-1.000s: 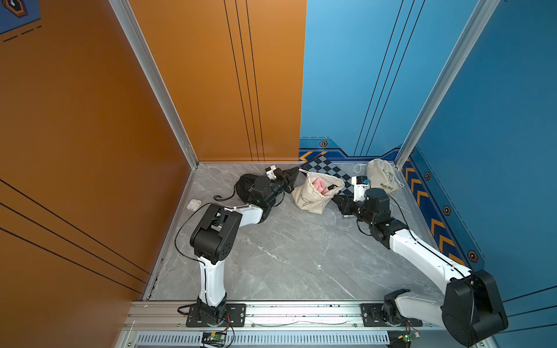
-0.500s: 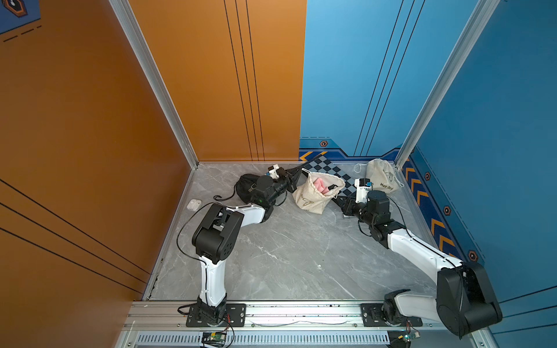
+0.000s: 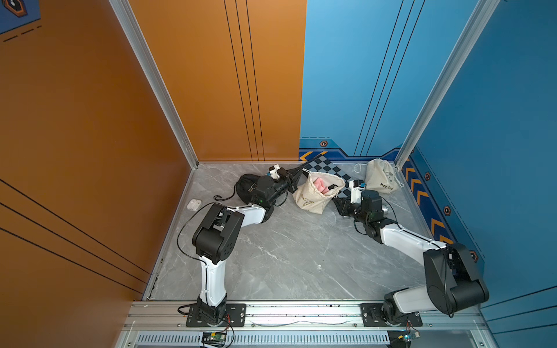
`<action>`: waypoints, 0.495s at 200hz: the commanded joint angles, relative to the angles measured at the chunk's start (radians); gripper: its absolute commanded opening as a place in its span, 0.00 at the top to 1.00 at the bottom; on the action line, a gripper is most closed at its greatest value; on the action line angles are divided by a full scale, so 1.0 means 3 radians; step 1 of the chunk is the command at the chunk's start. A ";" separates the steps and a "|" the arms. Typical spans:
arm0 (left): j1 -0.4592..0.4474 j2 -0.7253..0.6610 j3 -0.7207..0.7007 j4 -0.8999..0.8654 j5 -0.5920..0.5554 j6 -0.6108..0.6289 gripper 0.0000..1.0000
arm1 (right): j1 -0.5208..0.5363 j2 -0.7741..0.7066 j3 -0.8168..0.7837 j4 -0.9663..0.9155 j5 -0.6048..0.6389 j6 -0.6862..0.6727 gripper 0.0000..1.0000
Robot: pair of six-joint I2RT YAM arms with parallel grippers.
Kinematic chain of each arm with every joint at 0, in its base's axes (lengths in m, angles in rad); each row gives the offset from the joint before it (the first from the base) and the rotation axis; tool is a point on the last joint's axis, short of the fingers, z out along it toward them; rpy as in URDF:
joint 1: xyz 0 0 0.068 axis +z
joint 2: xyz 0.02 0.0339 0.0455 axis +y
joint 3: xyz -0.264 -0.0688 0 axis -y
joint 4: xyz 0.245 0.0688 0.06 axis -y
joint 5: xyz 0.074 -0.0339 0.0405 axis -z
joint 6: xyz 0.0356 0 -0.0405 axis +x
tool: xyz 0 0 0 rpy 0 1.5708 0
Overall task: Pack away hair dryers
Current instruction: Pull the drawstrings on both sides of the drawstring bag.
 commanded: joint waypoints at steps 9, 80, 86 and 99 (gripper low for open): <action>-0.0021 0.0015 0.0054 0.0090 0.0072 0.0007 1.00 | 0.0017 0.0087 0.0179 0.0179 0.0007 -0.0054 0.74; -0.0009 0.0020 0.0045 0.0091 0.0075 0.0014 1.00 | 0.0015 0.0367 0.0496 0.0059 -0.0073 -0.0084 1.00; -0.0003 0.0020 0.0044 0.0091 0.0077 0.0016 1.00 | 0.0016 0.0361 0.0496 0.0049 -0.0069 -0.0075 1.00; 0.0008 0.0015 0.0040 0.0091 0.0078 0.0022 1.00 | 0.0012 0.0301 0.0473 0.0013 -0.0023 -0.0074 1.00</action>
